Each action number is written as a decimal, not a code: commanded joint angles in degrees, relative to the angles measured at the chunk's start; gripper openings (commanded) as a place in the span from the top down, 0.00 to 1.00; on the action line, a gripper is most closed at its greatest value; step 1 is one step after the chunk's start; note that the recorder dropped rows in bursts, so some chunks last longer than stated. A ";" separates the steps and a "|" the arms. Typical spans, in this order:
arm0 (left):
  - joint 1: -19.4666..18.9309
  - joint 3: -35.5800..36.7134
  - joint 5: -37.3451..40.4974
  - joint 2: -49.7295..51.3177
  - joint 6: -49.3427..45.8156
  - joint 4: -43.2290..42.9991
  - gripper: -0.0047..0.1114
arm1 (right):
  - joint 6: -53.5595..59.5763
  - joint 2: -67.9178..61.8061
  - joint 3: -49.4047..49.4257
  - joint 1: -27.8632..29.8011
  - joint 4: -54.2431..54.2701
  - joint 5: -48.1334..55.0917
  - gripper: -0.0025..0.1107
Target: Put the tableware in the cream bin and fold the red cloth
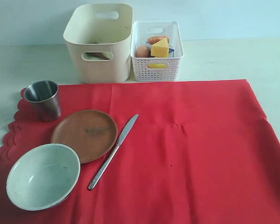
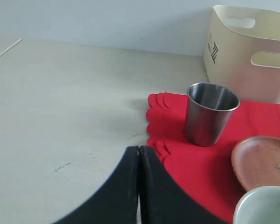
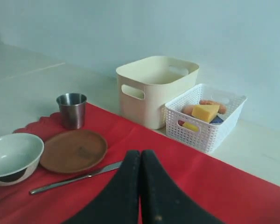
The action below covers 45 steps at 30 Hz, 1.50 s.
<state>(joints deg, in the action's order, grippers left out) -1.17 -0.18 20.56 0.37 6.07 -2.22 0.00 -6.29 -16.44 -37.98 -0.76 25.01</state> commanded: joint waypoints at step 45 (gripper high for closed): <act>8.80 -13.03 -0.35 19.51 0.09 -0.18 0.96 | 0.00 6.29 1.90 31.69 0.76 -0.27 0.98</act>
<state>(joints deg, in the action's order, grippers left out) 6.30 -10.83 20.56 17.67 6.07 -2.22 0.00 -1.24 -14.94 -7.18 0.00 25.20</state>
